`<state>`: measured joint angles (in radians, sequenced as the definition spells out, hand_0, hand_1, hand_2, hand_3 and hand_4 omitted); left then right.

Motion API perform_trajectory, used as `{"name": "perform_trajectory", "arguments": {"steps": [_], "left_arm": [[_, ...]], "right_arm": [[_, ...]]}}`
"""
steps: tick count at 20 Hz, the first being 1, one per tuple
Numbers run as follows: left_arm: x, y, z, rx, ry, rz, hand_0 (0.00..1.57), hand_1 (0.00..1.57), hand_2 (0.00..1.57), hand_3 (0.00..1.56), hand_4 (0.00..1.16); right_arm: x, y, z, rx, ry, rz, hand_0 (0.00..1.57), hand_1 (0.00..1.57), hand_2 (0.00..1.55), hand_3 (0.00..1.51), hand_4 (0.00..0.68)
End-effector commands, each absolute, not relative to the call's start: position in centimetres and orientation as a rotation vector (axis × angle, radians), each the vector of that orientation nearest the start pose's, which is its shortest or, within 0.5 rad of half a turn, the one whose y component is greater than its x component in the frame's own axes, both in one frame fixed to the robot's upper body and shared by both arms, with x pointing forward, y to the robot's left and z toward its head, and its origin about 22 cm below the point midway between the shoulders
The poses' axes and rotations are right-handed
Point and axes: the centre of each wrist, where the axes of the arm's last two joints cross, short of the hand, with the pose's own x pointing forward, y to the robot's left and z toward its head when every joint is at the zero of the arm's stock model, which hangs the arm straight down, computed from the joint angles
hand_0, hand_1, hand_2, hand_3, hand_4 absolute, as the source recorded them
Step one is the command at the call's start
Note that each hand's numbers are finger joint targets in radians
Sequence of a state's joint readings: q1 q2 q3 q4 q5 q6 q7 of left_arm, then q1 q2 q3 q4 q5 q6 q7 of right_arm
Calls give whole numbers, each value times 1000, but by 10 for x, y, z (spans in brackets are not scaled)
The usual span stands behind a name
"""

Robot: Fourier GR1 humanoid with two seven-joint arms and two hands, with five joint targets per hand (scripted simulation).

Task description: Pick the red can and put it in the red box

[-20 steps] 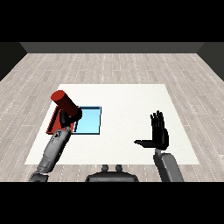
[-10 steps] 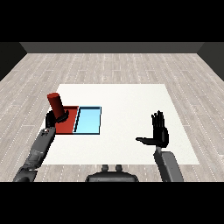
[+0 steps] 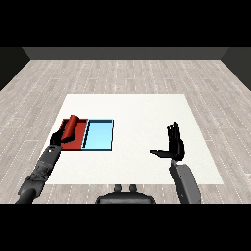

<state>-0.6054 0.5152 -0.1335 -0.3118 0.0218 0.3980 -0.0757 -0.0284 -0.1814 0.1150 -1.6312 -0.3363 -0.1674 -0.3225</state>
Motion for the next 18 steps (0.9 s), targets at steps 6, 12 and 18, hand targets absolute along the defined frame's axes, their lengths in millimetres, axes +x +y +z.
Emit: {"name": "perform_trajectory", "arguments": {"steps": [6,12,18], "left_arm": [[317,409,-53,753,-830,-346,0,0,0,0,0],[343,407,-22,677,-1234,22,0,0,0,0,0],[376,347,-7,195,-1802,267,0,0,0,0,0]], "right_arm": [[262,-223,18,109,-1946,-182,0,0,0,0,0],[270,-237,32,139,-1965,-195,0,0,0,0,0],[261,-245,25,140,-1956,-143,0,0,0,0,0]]}}
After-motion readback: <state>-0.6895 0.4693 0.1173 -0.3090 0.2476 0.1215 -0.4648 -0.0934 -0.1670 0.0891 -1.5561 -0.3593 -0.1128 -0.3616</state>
